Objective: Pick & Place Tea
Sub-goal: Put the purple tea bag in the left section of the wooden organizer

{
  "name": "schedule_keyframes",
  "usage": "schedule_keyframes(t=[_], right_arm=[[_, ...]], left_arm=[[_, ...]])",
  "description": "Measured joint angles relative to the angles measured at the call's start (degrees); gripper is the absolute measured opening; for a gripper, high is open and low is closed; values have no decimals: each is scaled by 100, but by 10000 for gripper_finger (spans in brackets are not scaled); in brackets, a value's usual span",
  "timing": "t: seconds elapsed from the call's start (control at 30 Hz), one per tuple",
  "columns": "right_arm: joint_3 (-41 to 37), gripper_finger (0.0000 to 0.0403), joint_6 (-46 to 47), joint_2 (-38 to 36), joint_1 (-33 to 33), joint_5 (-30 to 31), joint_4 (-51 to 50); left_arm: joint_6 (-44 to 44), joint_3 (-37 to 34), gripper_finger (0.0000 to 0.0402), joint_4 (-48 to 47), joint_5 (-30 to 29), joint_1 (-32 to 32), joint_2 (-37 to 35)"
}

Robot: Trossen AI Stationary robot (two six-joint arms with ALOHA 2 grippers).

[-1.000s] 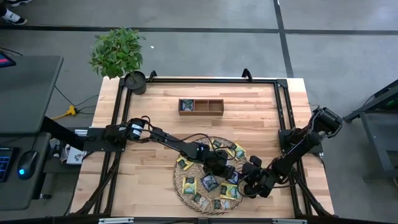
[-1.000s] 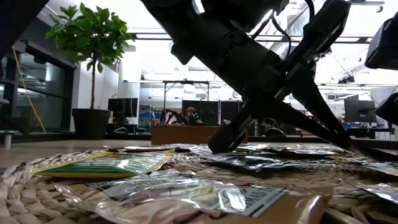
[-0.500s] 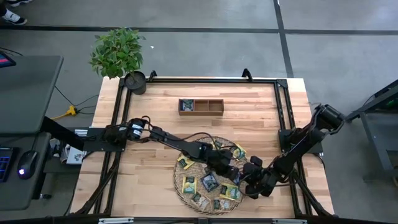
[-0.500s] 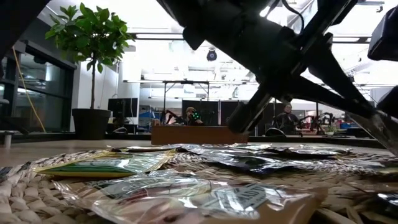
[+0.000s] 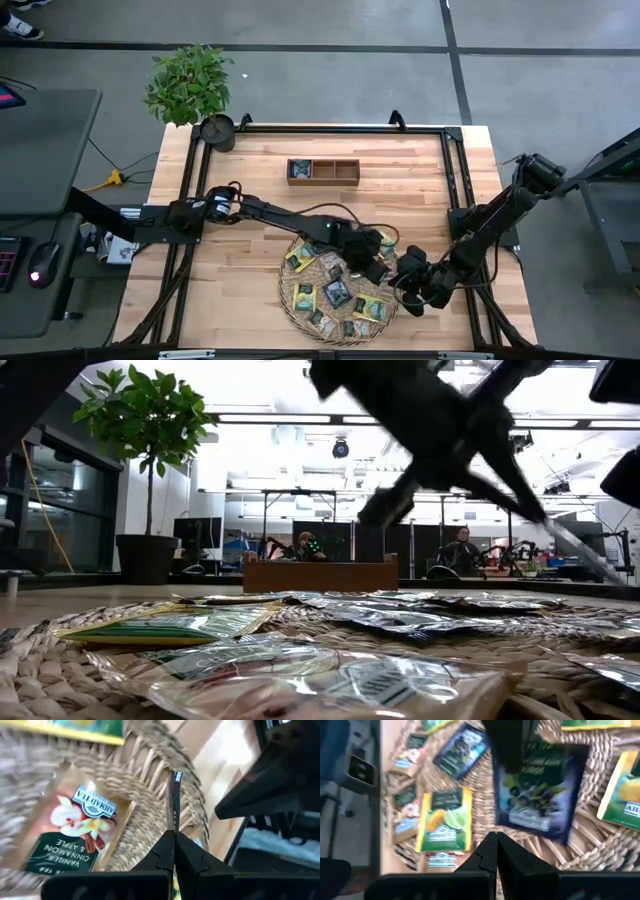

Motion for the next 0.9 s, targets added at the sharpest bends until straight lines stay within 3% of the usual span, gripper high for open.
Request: schedule_keyframes(t=[0.33,0.63,0.9], right_arm=[[7,0,-151,-305,7,116,-153],[7,0,-116,-305,0,142,-228],[7,0,-31,-305,-2,258,-227]], left_arm=[[2117,2368,0,-3636,-792,254,-33],[3096,2213,0,-5542,-1711,688,-551],[4069,2208,0,-6279,-2166,1189,-670]])
